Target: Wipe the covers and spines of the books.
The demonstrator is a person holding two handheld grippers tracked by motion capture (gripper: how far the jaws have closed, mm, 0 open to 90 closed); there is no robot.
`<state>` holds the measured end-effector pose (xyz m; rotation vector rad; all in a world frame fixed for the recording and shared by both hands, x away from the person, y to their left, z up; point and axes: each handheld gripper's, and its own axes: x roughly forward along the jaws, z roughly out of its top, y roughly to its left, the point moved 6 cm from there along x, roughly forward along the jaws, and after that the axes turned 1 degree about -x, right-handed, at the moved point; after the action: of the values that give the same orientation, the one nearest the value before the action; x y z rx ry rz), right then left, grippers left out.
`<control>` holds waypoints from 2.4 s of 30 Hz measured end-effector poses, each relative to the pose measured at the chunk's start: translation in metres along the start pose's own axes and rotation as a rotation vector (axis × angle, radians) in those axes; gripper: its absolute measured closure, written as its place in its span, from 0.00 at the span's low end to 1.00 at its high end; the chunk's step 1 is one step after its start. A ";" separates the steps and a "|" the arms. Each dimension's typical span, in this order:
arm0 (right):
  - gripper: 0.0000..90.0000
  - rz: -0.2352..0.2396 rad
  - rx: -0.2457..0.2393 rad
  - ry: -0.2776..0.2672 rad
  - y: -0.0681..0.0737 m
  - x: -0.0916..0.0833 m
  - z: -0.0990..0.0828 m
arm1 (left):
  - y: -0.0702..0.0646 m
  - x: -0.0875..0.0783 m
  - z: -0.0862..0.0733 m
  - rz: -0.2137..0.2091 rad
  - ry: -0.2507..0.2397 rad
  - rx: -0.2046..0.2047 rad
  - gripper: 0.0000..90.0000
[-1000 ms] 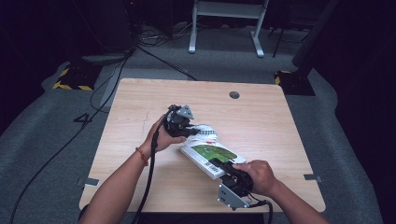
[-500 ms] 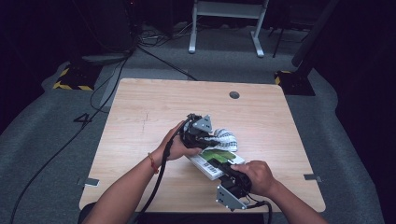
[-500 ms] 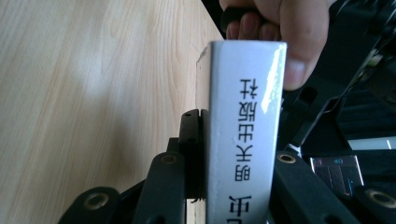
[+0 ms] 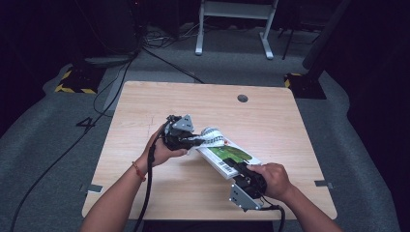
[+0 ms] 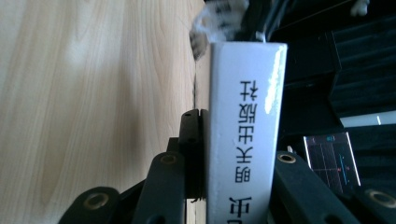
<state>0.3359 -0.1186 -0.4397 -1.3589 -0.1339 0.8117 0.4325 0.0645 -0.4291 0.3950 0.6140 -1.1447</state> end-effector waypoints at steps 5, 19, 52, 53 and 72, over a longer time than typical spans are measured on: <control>0.84 -0.008 -0.002 0.028 0.000 0.003 -0.006 | -0.013 -0.004 0.006 -0.029 -0.030 0.025 0.91; 0.84 -0.028 0.015 0.081 -0.002 0.006 -0.022 | -0.062 0.009 0.043 -0.099 -0.067 0.163 0.91; 0.84 -0.026 -0.083 0.082 0.010 0.008 -0.008 | 0.013 0.030 0.016 -0.066 0.167 -0.041 0.91; 0.84 -0.021 -0.087 0.076 0.011 0.008 -0.006 | 0.015 0.032 0.018 -0.069 0.182 -0.039 0.91; 0.84 -0.047 -0.148 0.062 0.015 0.009 0.004 | -0.044 0.072 0.077 -0.221 0.206 0.157 0.90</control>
<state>0.3338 -0.1100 -0.4552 -1.5136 -0.1793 0.7308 0.4313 -0.0489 -0.4143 0.5957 0.7638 -1.3794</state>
